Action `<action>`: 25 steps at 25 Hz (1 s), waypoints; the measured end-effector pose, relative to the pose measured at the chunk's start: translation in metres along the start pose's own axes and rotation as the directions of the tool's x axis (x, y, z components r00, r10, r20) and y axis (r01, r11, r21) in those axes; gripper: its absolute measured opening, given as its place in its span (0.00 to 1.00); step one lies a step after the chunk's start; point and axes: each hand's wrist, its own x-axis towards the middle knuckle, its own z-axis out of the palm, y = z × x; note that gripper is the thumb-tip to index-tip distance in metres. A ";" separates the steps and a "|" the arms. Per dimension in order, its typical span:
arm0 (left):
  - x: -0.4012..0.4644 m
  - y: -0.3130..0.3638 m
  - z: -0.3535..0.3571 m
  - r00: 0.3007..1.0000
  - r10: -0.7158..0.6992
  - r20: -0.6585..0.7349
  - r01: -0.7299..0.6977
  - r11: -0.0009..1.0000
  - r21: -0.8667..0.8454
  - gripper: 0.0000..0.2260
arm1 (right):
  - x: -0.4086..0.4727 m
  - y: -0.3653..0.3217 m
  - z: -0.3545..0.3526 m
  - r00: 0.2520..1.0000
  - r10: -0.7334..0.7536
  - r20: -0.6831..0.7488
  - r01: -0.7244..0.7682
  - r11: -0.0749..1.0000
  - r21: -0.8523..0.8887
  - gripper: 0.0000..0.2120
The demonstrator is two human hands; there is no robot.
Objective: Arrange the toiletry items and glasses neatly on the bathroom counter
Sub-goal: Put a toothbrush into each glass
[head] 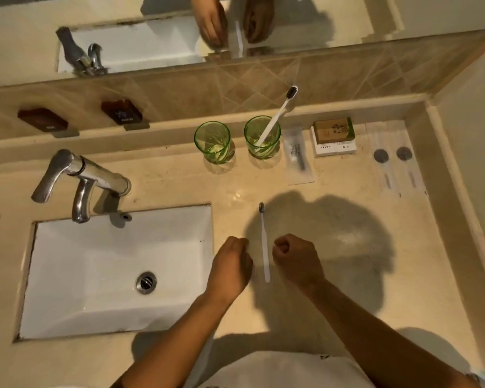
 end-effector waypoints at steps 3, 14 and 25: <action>-0.019 0.004 0.021 0.999 -0.036 0.003 0.036 0.999 0.013 0.05 | -0.008 -0.008 0.009 0.997 -0.073 -0.034 0.069 0.992 -0.109 0.06; -0.029 0.016 0.035 0.977 -0.204 -0.061 0.174 0.928 -0.329 0.06 | 0.001 -0.022 0.013 0.989 0.118 0.091 -0.138 0.953 0.270 0.09; 0.014 -0.023 -0.036 0.992 -0.098 -0.085 0.072 0.960 -0.271 0.11 | 0.026 -0.117 -0.016 0.991 -0.124 0.045 0.107 0.955 0.276 0.08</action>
